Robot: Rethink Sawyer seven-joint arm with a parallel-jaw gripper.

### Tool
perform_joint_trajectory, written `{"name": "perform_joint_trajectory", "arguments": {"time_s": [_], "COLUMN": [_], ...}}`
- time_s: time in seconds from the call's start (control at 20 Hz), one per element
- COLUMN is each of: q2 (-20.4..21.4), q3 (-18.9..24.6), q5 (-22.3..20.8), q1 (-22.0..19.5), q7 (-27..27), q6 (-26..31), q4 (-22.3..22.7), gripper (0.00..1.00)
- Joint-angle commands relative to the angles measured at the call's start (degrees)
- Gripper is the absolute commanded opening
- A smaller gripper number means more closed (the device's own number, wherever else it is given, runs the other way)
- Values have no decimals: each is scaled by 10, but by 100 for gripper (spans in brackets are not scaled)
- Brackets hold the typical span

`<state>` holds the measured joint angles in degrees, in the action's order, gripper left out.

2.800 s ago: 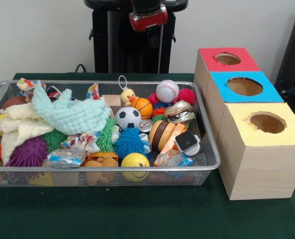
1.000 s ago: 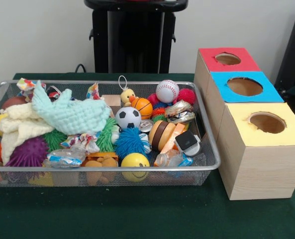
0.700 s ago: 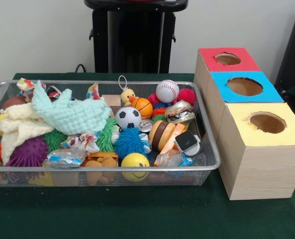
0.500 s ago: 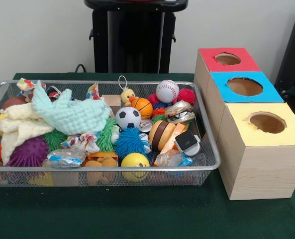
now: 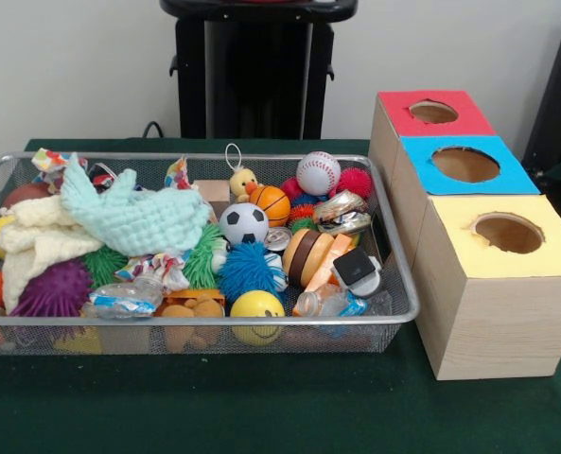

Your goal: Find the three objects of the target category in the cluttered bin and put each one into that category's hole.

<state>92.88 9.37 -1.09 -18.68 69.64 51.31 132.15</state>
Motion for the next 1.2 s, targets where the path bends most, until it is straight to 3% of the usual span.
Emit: {"name": "perform_joint_trajectory", "arguments": {"time_s": [0.05, 0.5, 0.85, 1.2], "q2": [17, -10, -21, -21], "q3": [-31, -27, -16, -26], "q5": [12, 40, 35, 49], "q1": [6, 15, 22, 22], "q7": [4, 1, 18, 5], "q6": [-8, -82, -68, -71], "q4": [14, 37, 22, 36], "gripper": [0, 0, 0, 0]}}
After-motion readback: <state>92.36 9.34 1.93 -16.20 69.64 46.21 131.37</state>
